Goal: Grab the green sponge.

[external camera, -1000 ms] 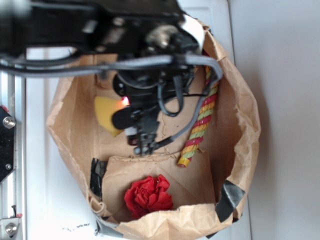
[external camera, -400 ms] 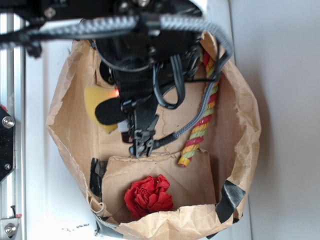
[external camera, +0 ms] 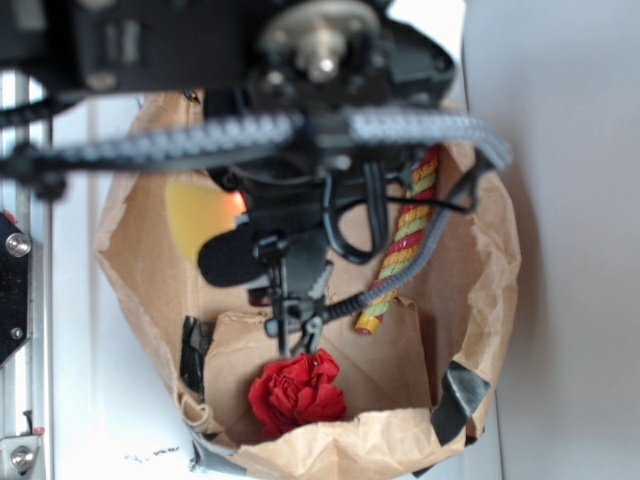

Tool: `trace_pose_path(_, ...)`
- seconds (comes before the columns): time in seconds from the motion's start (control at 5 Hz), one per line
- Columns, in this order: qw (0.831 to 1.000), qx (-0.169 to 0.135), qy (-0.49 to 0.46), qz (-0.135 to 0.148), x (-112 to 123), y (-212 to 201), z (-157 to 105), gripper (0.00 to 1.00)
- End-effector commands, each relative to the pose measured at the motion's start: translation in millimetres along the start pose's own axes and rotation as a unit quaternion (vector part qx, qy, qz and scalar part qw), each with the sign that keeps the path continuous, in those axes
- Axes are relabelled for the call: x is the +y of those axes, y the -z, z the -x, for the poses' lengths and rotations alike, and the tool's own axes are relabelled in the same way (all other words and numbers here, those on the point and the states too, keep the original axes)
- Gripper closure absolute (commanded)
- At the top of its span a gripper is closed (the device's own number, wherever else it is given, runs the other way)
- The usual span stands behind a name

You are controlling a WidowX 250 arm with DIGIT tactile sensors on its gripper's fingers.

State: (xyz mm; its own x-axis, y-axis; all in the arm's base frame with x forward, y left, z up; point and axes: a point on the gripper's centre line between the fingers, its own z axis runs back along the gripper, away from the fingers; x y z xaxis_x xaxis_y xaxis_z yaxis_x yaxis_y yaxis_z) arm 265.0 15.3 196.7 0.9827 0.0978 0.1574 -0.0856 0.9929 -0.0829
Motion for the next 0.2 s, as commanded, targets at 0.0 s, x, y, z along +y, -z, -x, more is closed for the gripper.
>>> trace_pose_path(0.0,0.999,-0.033,0.017,-0.005,-6.7,-14.8,-3.3,1.00)
